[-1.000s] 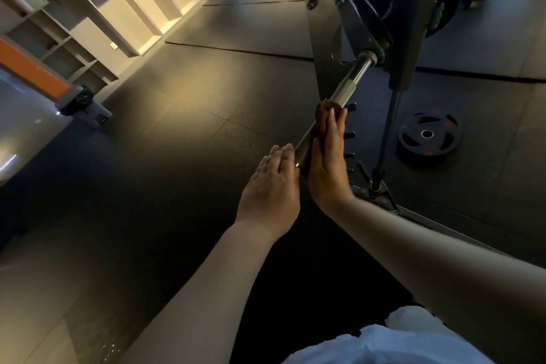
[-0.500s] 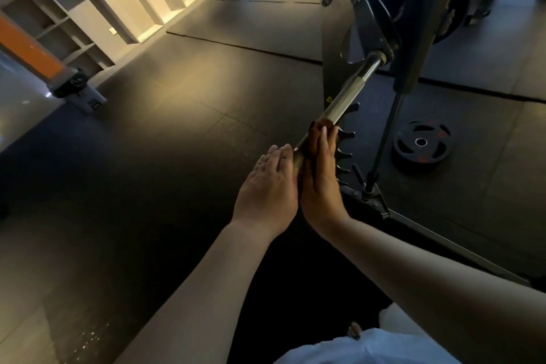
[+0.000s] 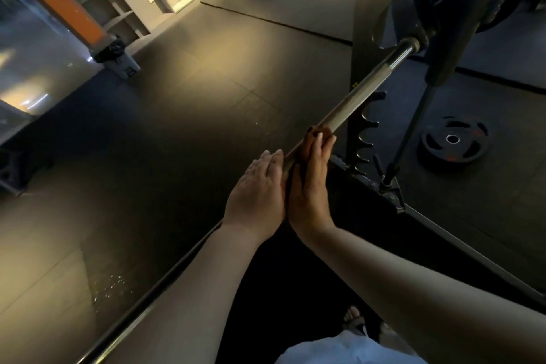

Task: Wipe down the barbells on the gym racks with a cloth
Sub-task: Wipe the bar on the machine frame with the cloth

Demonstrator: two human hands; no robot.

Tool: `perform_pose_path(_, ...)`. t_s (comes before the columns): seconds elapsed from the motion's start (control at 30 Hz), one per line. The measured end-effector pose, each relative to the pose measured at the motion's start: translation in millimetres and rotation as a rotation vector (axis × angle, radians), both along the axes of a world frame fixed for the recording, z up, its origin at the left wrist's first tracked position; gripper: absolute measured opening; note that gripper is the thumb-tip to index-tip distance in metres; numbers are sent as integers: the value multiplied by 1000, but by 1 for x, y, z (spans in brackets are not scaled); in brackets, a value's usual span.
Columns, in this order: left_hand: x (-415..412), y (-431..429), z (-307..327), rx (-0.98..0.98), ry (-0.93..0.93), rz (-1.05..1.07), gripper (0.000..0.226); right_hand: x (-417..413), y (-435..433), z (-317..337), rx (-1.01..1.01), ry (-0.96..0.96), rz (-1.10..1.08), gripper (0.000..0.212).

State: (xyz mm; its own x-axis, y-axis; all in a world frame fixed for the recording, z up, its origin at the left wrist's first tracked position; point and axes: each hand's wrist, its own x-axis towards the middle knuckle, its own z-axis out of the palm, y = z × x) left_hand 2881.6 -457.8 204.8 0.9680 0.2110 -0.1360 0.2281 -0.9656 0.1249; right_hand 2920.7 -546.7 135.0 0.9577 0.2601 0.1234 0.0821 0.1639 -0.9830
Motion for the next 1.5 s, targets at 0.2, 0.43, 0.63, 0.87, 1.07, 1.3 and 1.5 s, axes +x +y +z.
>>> perform_pose_path(0.2, -9, -3, 0, 9, 5, 51, 58, 48, -19, 13, -114, 12, -134, 69)
perform_pose_path(0.43, -7, 2, -6, -9, -13, 31, 56, -5, 2, -3, 35, -23, -23, 81)
perform_pose_path(0.63, -9, 0, -9, 29, -13, 6, 57, 15, -7, -4, -28, 22, -18, 76)
perform_pose_path(0.87, -31, 13, 0, 26, 1, -87, 62, -29, 10, -4, -101, -50, -20, 82)
perform_pose_path(1.07, -61, 36, 5, 3, 63, -109, 63, -44, 24, 0, -99, -43, -86, 74)
perform_pose_path(1.3, -76, 48, 5, -40, 59, -137, 65, -35, 33, 15, -25, 132, -222, 70)
perform_pose_path(1.5, -89, 56, 1, -45, 56, -142, 59, -116, 63, -13, 24, 19, -117, 70)
